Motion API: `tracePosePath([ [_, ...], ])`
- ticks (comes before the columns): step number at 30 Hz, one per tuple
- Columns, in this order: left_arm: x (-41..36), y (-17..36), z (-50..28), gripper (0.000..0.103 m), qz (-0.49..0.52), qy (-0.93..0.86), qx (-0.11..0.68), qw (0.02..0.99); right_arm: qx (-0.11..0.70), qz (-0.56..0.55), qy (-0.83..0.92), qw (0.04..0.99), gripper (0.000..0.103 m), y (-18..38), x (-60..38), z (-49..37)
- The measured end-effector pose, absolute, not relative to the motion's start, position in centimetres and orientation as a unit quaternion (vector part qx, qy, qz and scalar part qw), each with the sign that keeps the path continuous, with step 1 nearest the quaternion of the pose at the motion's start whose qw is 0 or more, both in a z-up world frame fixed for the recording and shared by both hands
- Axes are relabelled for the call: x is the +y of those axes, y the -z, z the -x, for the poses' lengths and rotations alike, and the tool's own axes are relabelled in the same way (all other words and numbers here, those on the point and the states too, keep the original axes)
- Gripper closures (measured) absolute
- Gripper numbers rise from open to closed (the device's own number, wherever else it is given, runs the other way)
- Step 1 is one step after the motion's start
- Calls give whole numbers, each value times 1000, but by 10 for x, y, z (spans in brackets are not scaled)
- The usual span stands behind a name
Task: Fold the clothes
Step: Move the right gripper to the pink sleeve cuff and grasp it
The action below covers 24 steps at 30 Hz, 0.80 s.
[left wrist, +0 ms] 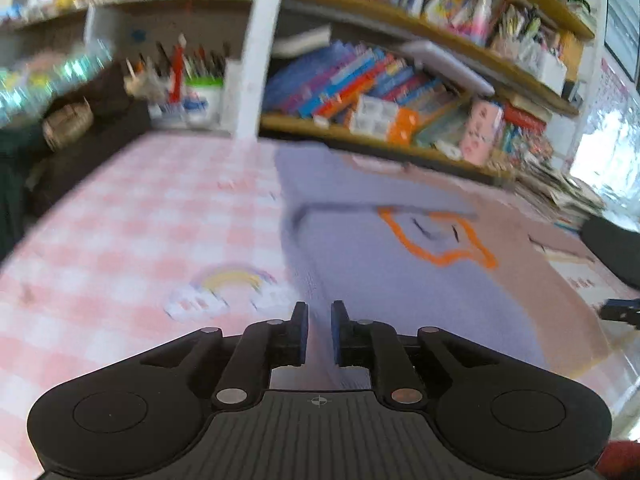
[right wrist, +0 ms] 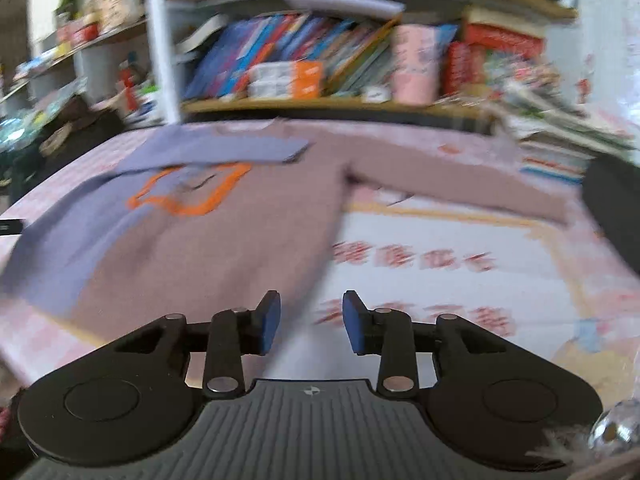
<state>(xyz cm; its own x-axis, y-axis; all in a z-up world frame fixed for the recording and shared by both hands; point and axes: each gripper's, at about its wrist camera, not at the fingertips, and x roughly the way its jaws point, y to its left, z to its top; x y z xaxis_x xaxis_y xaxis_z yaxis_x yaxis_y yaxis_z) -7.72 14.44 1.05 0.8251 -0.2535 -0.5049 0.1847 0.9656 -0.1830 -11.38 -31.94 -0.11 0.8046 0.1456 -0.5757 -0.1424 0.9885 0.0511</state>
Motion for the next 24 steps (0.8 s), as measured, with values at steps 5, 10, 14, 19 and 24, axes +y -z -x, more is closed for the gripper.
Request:
tracePosePath([
  [5, 127, -27, 88, 59, 54, 158, 230, 959, 305, -51, 1, 951, 67, -15, -387, 78],
  [10, 84, -19, 91, 37, -20, 196, 226, 954, 319, -122, 85, 936, 67, -17, -465, 19],
  [14, 65, -11, 91, 27, -49, 203, 234, 949, 335, -151, 135, 920, 62, -11, -504, -19],
  [19, 61, -8, 89, 19, -40, 210, 238, 948, 352, -187, 176, 900, 57, 8, -533, -49],
  [24, 57, -2, 84, 19, -36, 213, 251, 944, 351, -174, 197, 899, 57, 19, -540, -63],
])
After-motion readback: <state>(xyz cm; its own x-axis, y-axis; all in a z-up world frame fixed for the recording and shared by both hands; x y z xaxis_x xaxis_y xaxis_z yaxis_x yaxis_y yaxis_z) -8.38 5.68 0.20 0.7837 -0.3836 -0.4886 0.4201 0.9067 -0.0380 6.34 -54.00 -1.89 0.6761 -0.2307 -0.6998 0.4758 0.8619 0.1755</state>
